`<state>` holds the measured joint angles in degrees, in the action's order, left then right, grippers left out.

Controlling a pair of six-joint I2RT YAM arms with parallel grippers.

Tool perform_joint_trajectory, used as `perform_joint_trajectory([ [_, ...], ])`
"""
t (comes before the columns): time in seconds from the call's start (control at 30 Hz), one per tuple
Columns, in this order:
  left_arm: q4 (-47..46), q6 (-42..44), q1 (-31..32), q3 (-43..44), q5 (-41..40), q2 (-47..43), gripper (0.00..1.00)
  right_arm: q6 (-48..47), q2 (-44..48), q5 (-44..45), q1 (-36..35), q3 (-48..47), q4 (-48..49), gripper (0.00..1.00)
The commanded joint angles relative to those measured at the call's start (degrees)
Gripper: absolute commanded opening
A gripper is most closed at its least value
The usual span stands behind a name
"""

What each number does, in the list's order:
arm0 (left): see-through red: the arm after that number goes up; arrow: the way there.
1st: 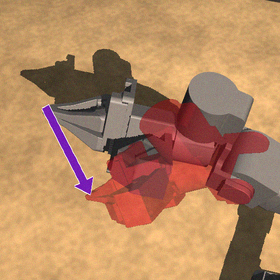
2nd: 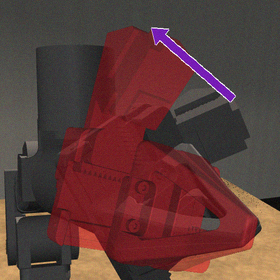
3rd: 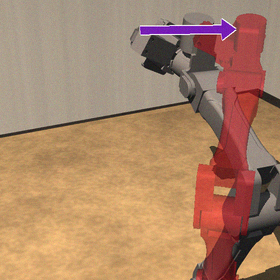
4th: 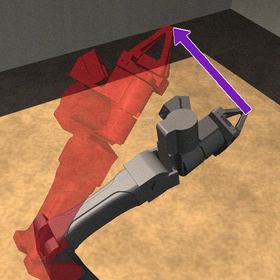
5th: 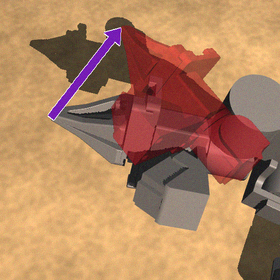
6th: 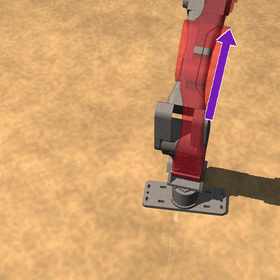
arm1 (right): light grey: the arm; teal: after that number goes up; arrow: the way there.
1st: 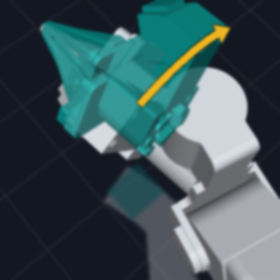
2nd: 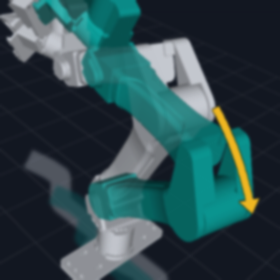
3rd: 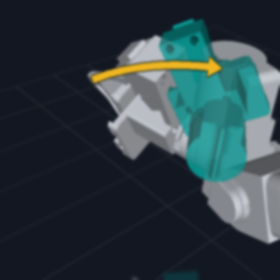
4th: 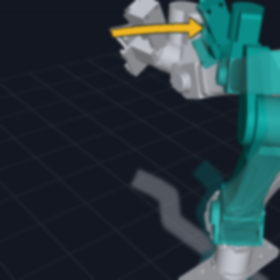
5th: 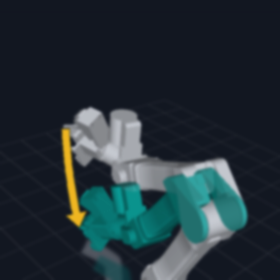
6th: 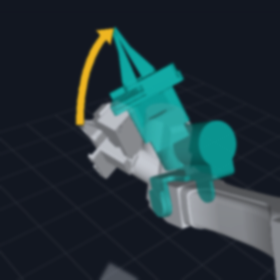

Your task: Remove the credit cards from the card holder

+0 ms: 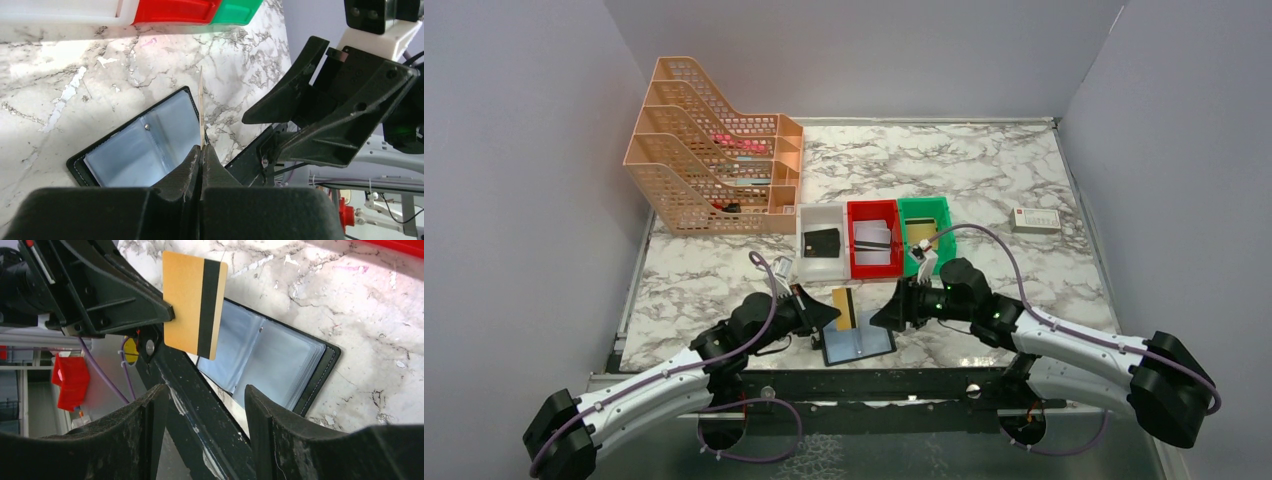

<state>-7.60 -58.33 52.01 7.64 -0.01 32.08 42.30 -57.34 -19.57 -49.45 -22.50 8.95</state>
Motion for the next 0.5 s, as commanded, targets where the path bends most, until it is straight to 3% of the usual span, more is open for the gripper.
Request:
perform_joint_trajectory([
  [0.0,-2.79,-2.57,-0.58,-0.28,1.80,0.82,0.00,-3.14,1.61,-3.84,0.24,1.49,4.03,0.63],
  [0.27,-4.04,-2.60,-0.64,1.36,3.04,1.98,0.00,-6.00,-0.06,-12.63,0.23,1.23,11.66,0.65],
  [0.47,-9.39,-3.56,-0.63,0.53,7.13,1.93,0.00,-0.79,-7.17,-8.10,0.23,-1.05,13.05,0.65],
])
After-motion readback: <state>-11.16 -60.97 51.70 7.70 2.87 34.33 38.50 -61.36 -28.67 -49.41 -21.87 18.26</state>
